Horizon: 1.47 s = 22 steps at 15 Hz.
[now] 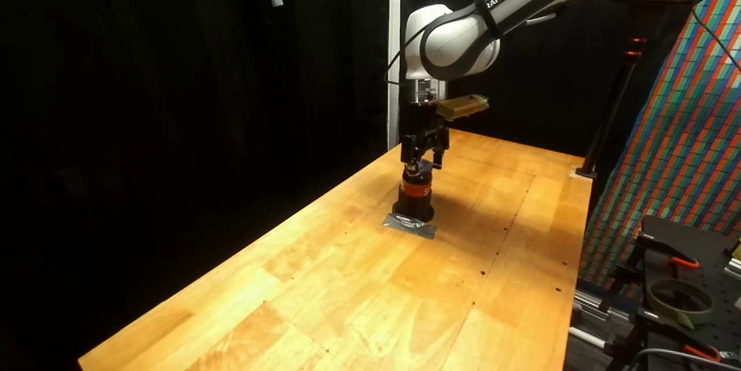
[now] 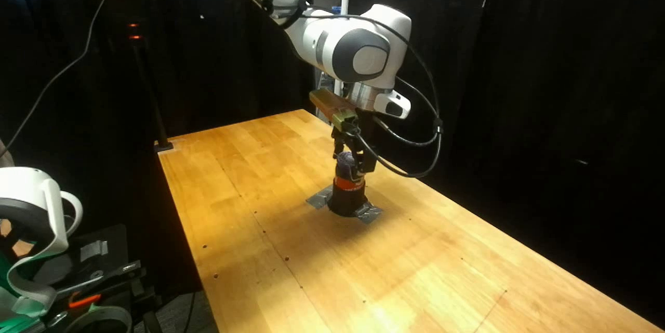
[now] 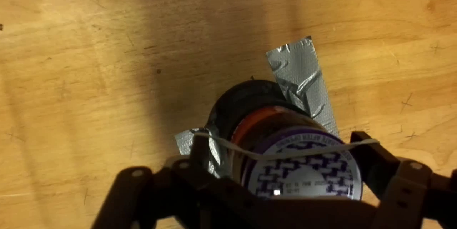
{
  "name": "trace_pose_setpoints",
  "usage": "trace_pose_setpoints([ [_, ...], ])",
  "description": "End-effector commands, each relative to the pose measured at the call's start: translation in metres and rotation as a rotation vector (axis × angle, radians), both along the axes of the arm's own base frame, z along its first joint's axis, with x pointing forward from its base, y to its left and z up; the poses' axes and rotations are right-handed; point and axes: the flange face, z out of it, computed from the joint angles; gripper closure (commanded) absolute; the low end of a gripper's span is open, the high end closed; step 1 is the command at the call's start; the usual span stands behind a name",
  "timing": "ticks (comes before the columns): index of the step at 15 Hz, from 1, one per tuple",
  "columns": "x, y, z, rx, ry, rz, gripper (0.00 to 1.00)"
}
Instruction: Put the rubber band around the base of the cup
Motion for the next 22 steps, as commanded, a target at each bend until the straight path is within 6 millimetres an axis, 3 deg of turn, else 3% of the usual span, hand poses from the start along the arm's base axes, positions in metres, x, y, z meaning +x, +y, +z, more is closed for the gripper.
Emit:
trace_pose_setpoints([
  [1, -0.028, -0.014, 0.002, 0.049, 0.044, 0.017, 0.0],
  [3, -0.037, -0.019, -0.001, 0.054, 0.046, 0.018, 0.0],
  [4, -0.042, -0.022, -0.003, 0.053, 0.045, 0.018, 0.17],
  [7, -0.054, -0.029, -0.006, 0.048, -0.027, 0.014, 0.42],
  [11, -0.069, -0.031, -0.002, 0.088, -0.253, -0.019, 0.71],
  [13, -0.088, -0.028, -0.005, 0.099, -0.33, -0.015, 0.87],
  [17, -0.116, -0.027, -0.012, 0.11, -0.516, -0.011, 0.97],
  [19, -0.125, -0.024, -0.012, 0.11, -0.621, -0.017, 0.93],
  [22, -0.113, -0.004, 0.005, 0.143, -0.753, -0.024, 0.91],
])
